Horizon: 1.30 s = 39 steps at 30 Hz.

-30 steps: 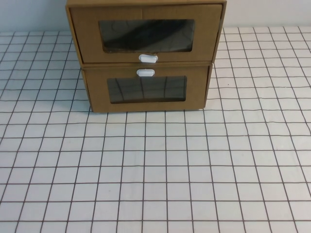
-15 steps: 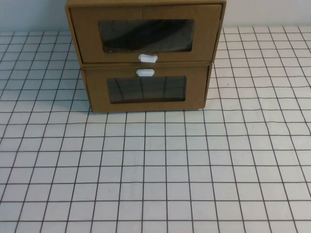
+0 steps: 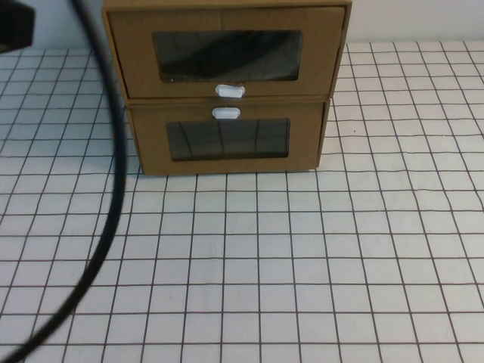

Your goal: Close the shoe box

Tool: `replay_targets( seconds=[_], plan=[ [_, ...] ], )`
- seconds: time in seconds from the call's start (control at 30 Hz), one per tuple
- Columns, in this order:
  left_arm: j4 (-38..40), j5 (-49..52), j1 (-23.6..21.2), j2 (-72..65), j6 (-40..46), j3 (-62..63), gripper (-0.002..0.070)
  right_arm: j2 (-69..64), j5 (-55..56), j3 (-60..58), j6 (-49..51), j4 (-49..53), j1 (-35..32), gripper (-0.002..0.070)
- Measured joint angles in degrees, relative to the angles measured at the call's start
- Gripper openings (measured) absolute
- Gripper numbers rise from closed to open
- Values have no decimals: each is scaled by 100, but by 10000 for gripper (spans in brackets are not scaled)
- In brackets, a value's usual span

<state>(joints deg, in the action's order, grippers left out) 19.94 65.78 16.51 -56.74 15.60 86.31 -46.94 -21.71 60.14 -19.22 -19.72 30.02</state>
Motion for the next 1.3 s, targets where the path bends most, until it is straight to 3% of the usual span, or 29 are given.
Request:
replay_targets(
  seconds=[0.17, 0.33, 0.67, 0.83, 1.3],
  plan=[
    [-459, -751, 0, 1489, -39, -1527, -2, 1086, 632, -1238, 0, -355, 0, -15],
    [-1268, -974, 0, 2781, -124, -2840, -2, 2007, 449, -2061, 0, -337, 0, -15],
    [-1357, -1993, 0, 4604, -899, -5112, -2, 3064, -75, -3147, 0, 194, 0, -15],
    [-1357, -2556, 0, 4772, -957, -5641, -2, 3042, -131, -3314, 0, 81, 0, -15],
    [-1357, -2757, 0, 4772, -979, -5805, -2, 3006, -131, -3327, 0, -57, 0, -15]
  ],
)
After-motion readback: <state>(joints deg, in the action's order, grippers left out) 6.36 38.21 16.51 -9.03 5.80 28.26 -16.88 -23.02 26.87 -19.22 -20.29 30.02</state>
